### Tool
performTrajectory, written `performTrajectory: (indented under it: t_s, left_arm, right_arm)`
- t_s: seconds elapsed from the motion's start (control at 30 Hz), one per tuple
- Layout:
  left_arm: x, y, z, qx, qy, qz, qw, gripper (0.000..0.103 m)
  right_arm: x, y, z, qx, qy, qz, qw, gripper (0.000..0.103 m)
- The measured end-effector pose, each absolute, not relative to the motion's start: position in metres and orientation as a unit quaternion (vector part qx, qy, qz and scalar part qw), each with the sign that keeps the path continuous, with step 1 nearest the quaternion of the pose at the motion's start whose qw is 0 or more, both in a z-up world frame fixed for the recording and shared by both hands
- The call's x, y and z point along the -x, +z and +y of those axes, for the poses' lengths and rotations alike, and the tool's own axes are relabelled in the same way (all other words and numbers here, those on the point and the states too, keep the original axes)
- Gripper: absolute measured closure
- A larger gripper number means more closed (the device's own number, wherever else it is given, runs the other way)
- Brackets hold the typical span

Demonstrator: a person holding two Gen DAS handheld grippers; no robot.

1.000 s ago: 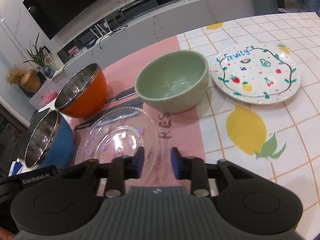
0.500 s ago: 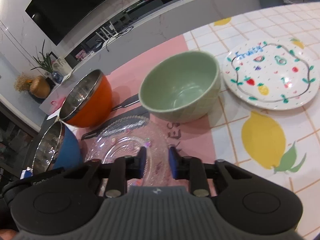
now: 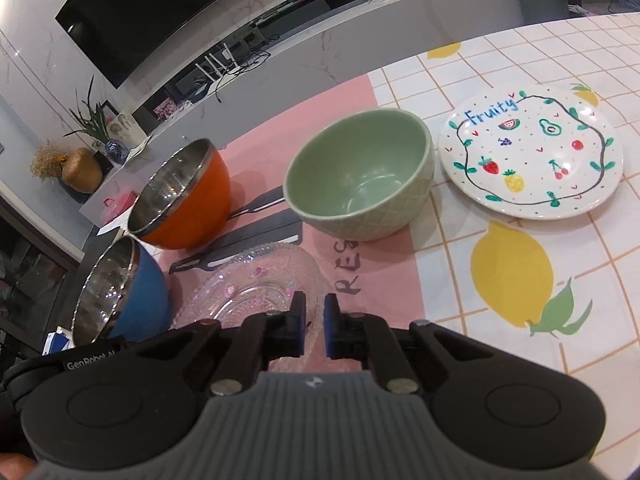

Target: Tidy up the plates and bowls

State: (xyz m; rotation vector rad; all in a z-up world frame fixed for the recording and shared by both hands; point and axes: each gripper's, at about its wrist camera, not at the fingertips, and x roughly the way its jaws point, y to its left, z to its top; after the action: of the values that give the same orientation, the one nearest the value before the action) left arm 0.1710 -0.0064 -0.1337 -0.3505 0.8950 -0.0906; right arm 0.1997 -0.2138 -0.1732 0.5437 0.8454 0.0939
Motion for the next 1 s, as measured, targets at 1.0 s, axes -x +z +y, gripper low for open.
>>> performTrajectory:
  t_s: [1.0]
  left_arm:
    - [-0.071, -0.089, 0.062, 0.193, -0.031, 0.399, 0.896, 0.093]
  right_arm:
    - [-0.099, -0.130, -0.168, -0.271, 0.098, 0.407, 0.867, 0.096]
